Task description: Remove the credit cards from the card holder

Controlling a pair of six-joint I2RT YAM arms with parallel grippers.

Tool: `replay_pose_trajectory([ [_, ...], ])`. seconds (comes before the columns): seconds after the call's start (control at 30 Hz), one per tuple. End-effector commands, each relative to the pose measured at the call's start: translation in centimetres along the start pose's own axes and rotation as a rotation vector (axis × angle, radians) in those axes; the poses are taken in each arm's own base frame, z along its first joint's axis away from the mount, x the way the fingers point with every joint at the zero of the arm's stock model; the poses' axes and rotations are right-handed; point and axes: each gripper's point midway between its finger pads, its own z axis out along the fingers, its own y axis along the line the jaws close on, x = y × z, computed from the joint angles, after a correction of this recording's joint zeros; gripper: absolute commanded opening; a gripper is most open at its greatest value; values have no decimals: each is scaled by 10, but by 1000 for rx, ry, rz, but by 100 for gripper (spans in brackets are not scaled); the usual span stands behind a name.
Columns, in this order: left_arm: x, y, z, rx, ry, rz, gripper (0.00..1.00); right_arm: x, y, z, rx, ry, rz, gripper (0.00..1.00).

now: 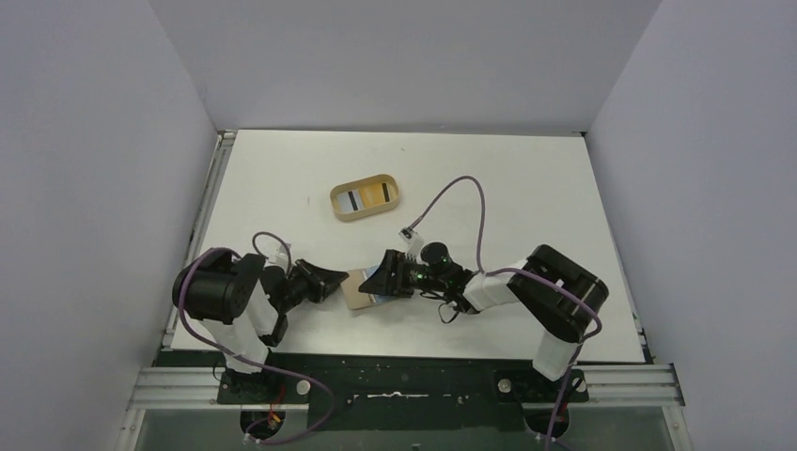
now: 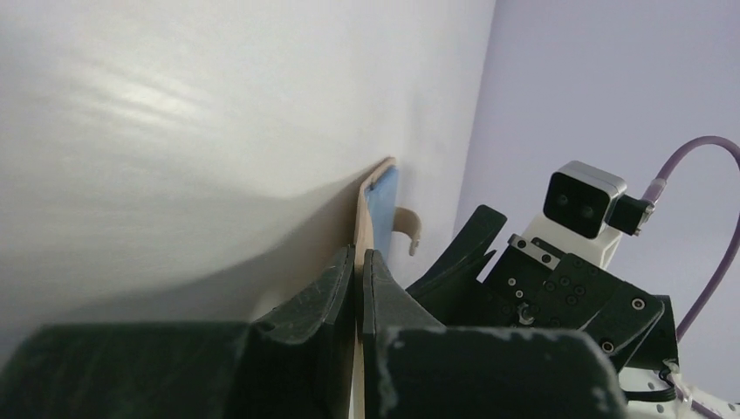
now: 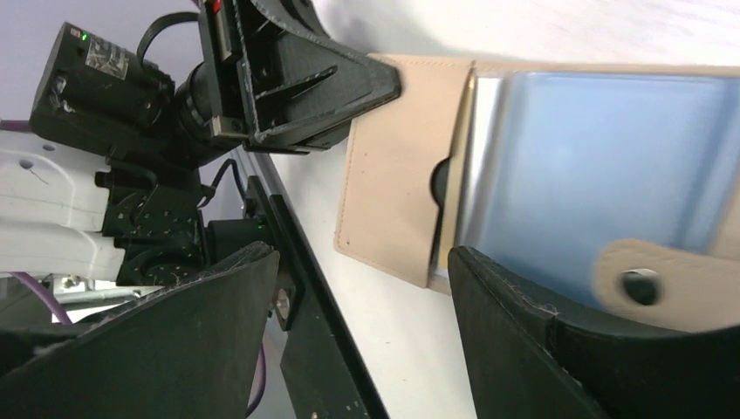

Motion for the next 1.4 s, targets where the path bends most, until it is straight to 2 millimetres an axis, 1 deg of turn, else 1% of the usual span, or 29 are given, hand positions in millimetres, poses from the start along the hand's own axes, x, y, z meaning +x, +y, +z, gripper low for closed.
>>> replay_pose_trajectory([
  [0.0, -11, -58, 2, 181, 8, 20, 0, -30, 45, -5, -14, -62, -135, 74],
  [0.13, -18, -103, -3, 306, 3, 9, 0, -50, 71, -16, 8, -97, -199, 76],
  [0.2, -21, -120, -6, 349, 2, -7, 0, -57, 80, -22, 21, -117, -221, 77],
  [0.27, -23, -130, -7, 375, 5, -13, 0, -68, 84, -28, 44, -158, -233, 77],
  [0.43, -22, -146, -12, 418, 22, -23, 0, -85, 75, -42, 130, -223, -235, 77],
  [0.5, -22, -154, -15, 441, 29, -22, 0, -92, 76, -47, 140, -237, -243, 77],
  [0.63, -23, -173, -21, 490, 34, -17, 0, -102, 84, -52, 129, -249, -264, 78],
  [0.73, -25, -183, -24, 518, 29, -13, 0, -102, 93, -50, 94, -240, -274, 79],
  [0.83, -25, -187, -26, 530, 27, -7, 0, -100, 106, -47, 40, -231, -281, 79],
  [1.07, -24, -183, -27, 523, 21, -2, 0, -93, 140, -50, -111, -218, -305, 79],
  [1.2, -24, -182, -26, 518, 23, 7, 0, -91, 150, -51, -155, -209, -308, 79],
  [1.37, -23, -179, -26, 511, 24, 9, 0, -89, 155, -51, -174, -204, -307, 79],
])
